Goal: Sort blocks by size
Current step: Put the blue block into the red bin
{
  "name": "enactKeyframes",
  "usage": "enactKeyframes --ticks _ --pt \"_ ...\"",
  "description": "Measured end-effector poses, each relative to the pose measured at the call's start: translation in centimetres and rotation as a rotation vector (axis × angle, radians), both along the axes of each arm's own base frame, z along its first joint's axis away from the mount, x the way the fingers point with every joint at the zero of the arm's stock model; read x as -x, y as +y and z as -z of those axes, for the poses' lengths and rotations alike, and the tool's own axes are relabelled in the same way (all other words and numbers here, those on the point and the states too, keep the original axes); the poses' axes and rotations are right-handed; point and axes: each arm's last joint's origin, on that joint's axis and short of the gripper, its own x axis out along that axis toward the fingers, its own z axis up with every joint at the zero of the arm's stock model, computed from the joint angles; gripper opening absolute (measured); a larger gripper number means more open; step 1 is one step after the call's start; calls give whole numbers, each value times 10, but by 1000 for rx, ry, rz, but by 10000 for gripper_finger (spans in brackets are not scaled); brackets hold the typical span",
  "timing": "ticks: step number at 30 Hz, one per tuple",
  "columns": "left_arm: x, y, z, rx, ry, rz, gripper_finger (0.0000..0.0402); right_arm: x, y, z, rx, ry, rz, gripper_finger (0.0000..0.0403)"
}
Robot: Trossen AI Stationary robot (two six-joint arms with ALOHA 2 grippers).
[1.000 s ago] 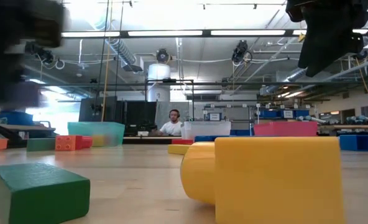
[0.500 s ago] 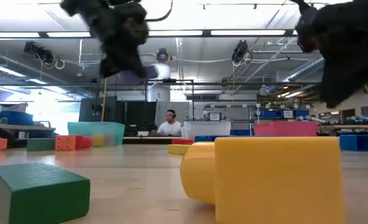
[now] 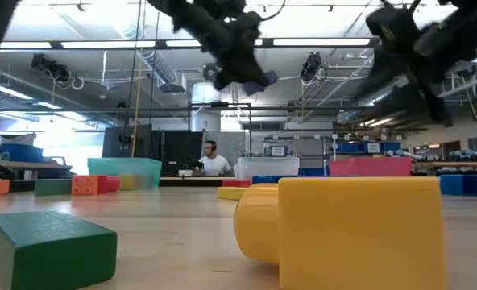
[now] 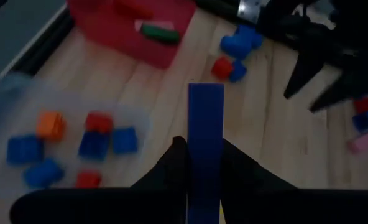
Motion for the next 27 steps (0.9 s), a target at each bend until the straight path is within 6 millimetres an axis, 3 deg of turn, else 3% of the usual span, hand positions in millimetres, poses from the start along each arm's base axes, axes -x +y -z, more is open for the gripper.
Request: enactKeyframes --ticks 6,11,18,27 --pt "-36 10 1 82 -114 104 65 0 -24 -42 215 -244 1 178" --pt "-50 12 1 187 -242 162 65 7 -45 -63 300 -367 102 178" --pt "-55 13 -11 258 -365 183 65 8 -63 -68 292 -412 144 181" --pt "-55 13 -13 286 -377 171 65 -3 -73 -72 345 -489 62 188"
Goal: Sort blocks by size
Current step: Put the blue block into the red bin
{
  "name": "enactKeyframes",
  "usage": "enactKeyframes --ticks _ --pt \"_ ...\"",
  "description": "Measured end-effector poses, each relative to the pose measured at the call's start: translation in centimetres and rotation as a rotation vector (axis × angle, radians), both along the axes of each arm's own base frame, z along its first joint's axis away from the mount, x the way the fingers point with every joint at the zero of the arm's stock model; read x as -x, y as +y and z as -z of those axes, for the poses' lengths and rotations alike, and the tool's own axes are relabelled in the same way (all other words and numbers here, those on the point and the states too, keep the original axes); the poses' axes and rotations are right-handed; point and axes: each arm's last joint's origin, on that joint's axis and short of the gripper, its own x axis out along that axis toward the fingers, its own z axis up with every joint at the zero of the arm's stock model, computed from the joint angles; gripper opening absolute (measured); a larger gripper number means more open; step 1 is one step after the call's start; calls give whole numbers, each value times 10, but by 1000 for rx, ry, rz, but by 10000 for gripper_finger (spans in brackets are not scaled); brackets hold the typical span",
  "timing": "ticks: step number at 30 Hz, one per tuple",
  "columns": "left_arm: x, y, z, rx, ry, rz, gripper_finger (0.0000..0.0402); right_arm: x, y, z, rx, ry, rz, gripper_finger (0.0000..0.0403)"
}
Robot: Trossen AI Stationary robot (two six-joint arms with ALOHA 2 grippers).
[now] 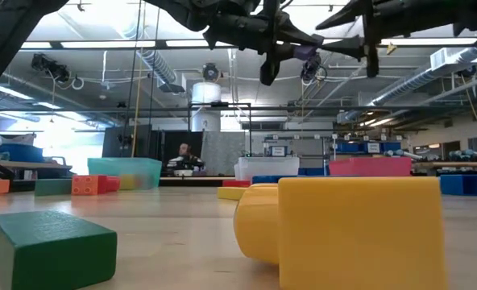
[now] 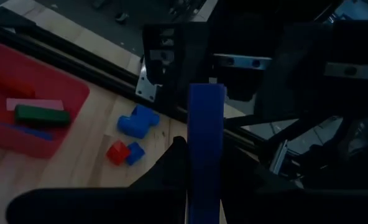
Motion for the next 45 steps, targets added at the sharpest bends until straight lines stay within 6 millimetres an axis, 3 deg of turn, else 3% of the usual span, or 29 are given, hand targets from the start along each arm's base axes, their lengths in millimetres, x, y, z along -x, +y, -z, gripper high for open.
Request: enactKeyframes --ticks 5,12,14,24,28,40,45 --pt "0 0 0 1 -4 -1 65 -8 -6 7 2 34 -17 170" --pt "1 0 -3 1 -14 25 70 -18 -12 -2 89 65 -49 82" --pt "2 -1 -4 -1 -18 24 78 -19 -13 -4 111 72 -61 81" --pt "0 0 1 -10 8 -34 175 -18 -23 -5 119 79 -59 75" --pt "1 6 1 -116 -3 -64 207 -14 -31 -6 111 99 -21 75" --pt "17 47 5 -195 47 -209 214 11 -77 -38 -22 495 194 75" --pt "23 60 5 -220 67 -303 214 20 -106 -32 -169 691 301 75"
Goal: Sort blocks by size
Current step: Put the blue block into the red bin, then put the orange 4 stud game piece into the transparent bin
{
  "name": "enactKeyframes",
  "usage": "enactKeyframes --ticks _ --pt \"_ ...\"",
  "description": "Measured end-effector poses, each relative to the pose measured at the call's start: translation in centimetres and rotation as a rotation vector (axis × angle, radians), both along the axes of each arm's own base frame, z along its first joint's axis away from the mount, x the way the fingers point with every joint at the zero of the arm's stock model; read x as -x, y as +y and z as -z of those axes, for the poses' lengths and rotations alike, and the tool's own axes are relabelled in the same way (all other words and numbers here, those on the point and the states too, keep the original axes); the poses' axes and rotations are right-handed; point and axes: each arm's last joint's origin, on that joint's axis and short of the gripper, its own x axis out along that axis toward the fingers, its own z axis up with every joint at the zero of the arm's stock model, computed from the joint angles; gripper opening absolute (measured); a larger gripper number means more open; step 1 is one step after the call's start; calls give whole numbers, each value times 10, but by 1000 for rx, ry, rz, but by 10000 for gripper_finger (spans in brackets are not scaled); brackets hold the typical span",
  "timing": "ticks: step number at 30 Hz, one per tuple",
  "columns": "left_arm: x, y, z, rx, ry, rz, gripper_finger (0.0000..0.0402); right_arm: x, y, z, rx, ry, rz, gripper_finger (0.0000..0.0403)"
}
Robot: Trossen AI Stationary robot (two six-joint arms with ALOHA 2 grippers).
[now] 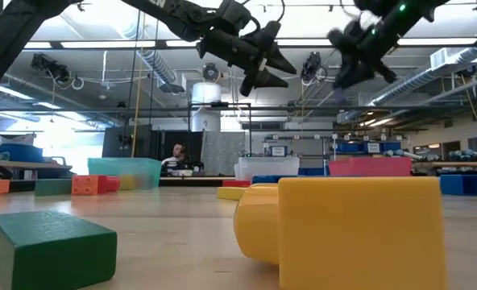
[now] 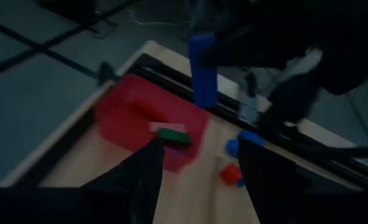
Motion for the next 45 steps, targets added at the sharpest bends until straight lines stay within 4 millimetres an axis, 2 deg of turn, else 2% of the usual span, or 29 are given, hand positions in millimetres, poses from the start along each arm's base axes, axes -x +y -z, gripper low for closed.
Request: enactKeyframes --ticks 8,17,22,26,30,34,40,45 --pt "7 10 5 -2 57 -86 214 1 -36 50 -295 229 115 75" --pt "14 19 4 -10 82 -110 214 -5 -65 98 -443 367 177 76" --pt "19 17 3 -20 119 -140 214 -4 -72 109 -498 378 179 156" --pt "34 10 2 -66 148 -242 214 -2 -69 103 -491 368 176 204" --pt "60 -3 -2 -103 146 -314 214 3 -58 84 -460 323 164 220" --pt "91 -27 -4 -140 169 -390 213 4 -33 58 -427 237 111 219" --pt "125 -85 -11 -213 250 -452 213 -8 21 27 -353 121 -29 210" --pt "140 -137 -12 -203 384 -422 213 -23 63 19 -323 89 -105 210"
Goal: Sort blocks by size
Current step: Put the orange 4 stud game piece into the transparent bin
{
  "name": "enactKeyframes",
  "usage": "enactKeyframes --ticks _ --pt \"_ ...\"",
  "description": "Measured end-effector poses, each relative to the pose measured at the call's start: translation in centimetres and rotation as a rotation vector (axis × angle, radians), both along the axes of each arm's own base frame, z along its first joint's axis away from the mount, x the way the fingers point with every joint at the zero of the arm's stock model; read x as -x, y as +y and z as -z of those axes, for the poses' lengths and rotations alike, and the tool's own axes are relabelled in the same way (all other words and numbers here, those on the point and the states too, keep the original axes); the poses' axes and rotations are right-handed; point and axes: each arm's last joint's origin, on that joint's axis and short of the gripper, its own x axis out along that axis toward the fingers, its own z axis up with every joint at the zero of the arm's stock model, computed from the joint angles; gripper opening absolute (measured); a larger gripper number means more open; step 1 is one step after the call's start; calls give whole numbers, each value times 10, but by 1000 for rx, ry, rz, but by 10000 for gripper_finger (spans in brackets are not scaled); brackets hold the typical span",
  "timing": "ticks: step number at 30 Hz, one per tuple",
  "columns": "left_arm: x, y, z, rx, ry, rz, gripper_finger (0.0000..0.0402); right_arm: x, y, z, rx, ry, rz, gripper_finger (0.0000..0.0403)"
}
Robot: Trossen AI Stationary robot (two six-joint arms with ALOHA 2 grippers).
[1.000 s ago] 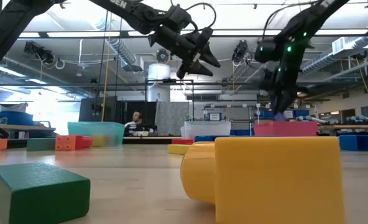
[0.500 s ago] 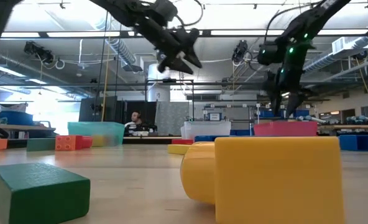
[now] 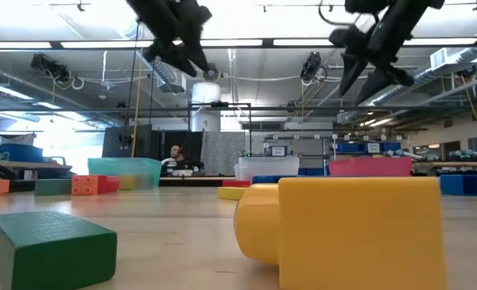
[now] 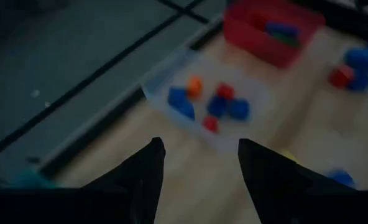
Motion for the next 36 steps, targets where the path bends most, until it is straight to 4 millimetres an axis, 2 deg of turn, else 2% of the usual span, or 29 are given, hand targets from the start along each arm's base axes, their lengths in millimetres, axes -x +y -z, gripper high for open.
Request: enactKeyframes --ticks 9,16,20,26,32,36 --pt "29 -82 14 252 88 -79 213 -28 62 18 -35 62 -107 210" --pt "71 -139 26 468 275 -164 213 -44 105 41 -79 143 -198 210" --pt "88 -160 31 565 391 -216 213 -50 123 52 -76 165 -202 210" --pt "96 -186 40 579 466 -192 213 -61 141 64 -89 132 -198 210" --pt "99 -207 57 509 540 -141 213 -66 146 66 -95 102 -209 210" --pt "107 -212 80 551 607 -112 214 -67 147 65 -99 81 -210 210"
